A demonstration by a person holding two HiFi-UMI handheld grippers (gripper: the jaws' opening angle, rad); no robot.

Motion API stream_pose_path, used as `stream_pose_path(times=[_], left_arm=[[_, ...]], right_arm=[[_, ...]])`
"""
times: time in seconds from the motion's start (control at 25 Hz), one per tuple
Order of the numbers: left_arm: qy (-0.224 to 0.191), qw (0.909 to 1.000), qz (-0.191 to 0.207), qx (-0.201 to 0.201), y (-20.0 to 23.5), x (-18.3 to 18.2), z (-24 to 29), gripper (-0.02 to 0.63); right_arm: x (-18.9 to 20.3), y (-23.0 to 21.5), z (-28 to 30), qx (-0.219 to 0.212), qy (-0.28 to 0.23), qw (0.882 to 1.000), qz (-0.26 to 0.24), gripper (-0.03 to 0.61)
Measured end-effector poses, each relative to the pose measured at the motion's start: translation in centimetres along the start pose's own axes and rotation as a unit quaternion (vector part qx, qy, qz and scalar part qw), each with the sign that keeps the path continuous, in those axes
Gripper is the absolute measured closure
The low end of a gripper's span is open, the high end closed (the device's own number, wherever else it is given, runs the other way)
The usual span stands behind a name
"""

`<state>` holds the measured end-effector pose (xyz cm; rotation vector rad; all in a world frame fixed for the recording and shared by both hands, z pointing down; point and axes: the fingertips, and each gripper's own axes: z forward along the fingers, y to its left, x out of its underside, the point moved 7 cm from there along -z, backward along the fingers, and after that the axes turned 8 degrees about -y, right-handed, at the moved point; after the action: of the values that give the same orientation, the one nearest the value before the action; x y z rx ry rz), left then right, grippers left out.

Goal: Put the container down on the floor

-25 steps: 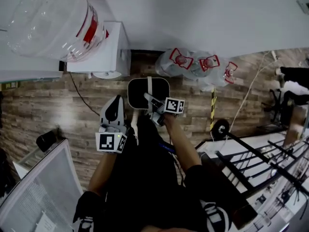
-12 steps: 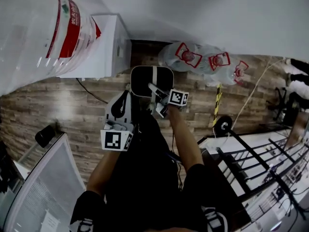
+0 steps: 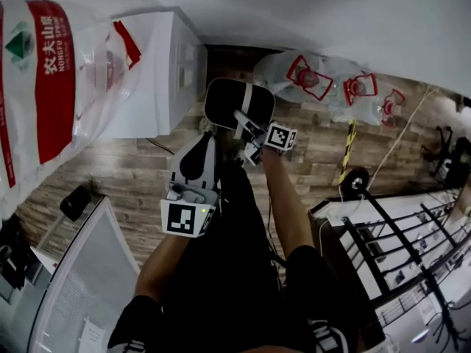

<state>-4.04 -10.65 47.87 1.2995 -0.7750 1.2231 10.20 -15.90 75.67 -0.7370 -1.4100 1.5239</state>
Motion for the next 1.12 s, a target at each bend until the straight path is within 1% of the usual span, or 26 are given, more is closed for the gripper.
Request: stream_pose_path(times=[0.08,0.28,0.44,0.56,0.64,0.76,0.88,1.12], left_arm=[[0.0,1.0,-0.001,-0.001,0.5,0.7,0.9,0.586],[0.001,1.0,0.001,0.003,1.2,2.1,2.2,0.586],[0.003,1.0,-0.001,0.003,1.8,3.4,2.9,0.586],[0.002,1.0,-0.005,-0.002,2.3,4.4,3.5,0.586],[0.0,0.9999,-0.009,-0.007,2.5,5.0,3.7,0.586],[-0.002,0.9998,-0.011,-0.015,2.7,5.8,4.0,0.586],[-0.004,0.9997,-0.014,-0.021,3.2,6.6,4.5,0.586],[0.0,0.9998,-0.012,-0.013,3.9,8.4,5.4,0.586]], right_arm=[[-0.5,-1.4,1.0,-0.005,-0.006,1.0,0.002,0.48],[-0.7,-4.9,3.0,0.003,-0.003,1.0,0.005,0.48],[-1.0,-7.3,4.7,-0.006,-0.003,1.0,0.01,0.48],[-1.2,-9.5,5.8,0.004,0.002,1.0,0.012,0.48],[-1.4,-10.5,6.2,0.004,0.005,1.0,0.007,0.48],[-1.6,-11.7,7.1,-0.006,0.008,1.0,0.008,0.48],[-1.7,-13.3,8.0,0.002,0.012,1.0,0.011,0.48],[-1.8,-16.2,9.9,-0.012,0.016,1.0,0.016,0.48]])
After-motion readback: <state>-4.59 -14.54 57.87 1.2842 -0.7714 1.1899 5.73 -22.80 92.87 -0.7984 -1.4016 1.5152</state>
